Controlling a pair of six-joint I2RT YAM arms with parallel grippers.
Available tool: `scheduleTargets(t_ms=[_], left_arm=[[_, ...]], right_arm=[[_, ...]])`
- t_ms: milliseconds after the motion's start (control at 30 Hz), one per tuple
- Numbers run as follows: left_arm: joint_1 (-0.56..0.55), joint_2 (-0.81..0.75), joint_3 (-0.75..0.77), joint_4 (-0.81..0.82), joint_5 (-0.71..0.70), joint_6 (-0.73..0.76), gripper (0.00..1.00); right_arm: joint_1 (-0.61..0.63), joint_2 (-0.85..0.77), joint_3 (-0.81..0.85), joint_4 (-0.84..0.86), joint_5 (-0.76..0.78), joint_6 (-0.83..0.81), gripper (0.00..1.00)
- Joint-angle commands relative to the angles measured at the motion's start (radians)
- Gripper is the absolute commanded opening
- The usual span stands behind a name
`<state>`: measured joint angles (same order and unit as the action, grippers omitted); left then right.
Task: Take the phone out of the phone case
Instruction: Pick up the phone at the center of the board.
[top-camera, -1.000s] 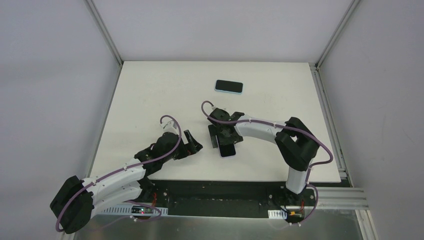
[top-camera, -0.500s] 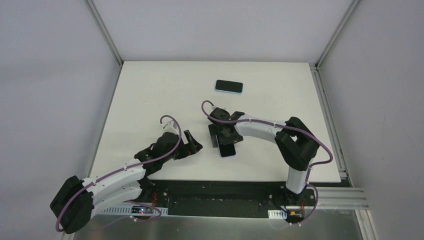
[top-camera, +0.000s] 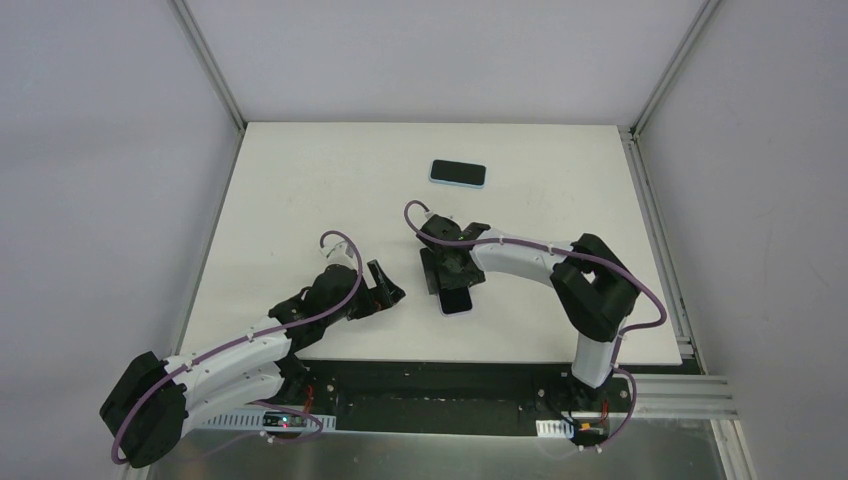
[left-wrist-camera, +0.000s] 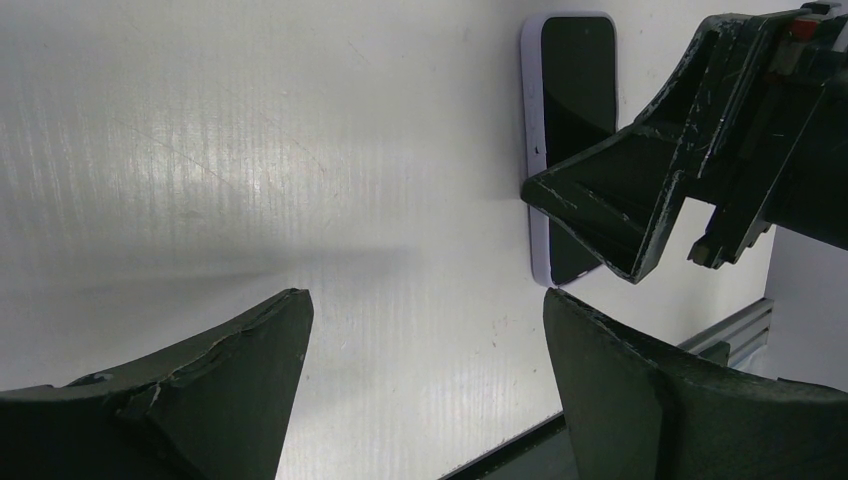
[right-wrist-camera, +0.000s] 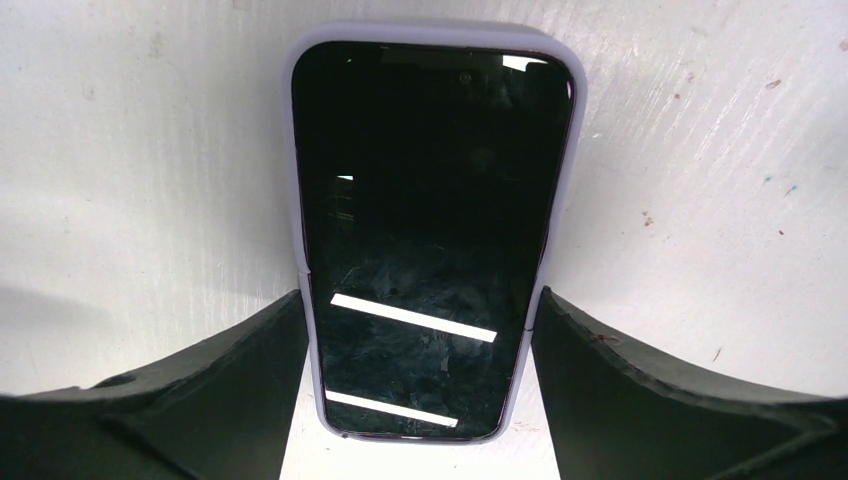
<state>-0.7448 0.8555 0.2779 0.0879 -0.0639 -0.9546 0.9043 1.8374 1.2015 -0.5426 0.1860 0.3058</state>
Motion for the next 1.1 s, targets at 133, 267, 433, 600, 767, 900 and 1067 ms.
scheduleTargets(t_ms=[133,267,433,600,767,900,1067], left_arm=[[0.002,-0.016,-0.016,0.004,-0.026,-0.019,0.86],[0.002,-0.020,-0.017,0.004,-0.030,-0.022,0.86],[0.003,-0.025,-0.017,0.004,-0.032,-0.022,0.86],[0.002,-0.035,-0.015,0.003,-0.040,-0.019,0.86],[0.002,-0.034,-0.005,0.004,-0.051,-0.017,0.86],[0.002,-0.030,0.018,0.006,-0.056,-0.006,0.88],[0.003,0.002,0.066,0.023,-0.021,0.069,0.89]], right_arm=[[-0.001,-0.014,-0.030,-0.028,-0.038,0.013,0.58],[-0.001,-0.020,-0.031,-0.028,-0.028,0.013,0.37],[-0.001,-0.040,-0.033,-0.034,-0.010,0.019,0.11],[-0.001,-0.075,-0.035,-0.051,0.010,0.025,0.00],[0.003,-0.140,-0.042,-0.079,0.022,0.028,0.00],[0.019,-0.213,-0.061,-0.109,0.042,0.026,0.00],[0.051,-0.345,-0.127,-0.117,0.033,0.017,0.00]])
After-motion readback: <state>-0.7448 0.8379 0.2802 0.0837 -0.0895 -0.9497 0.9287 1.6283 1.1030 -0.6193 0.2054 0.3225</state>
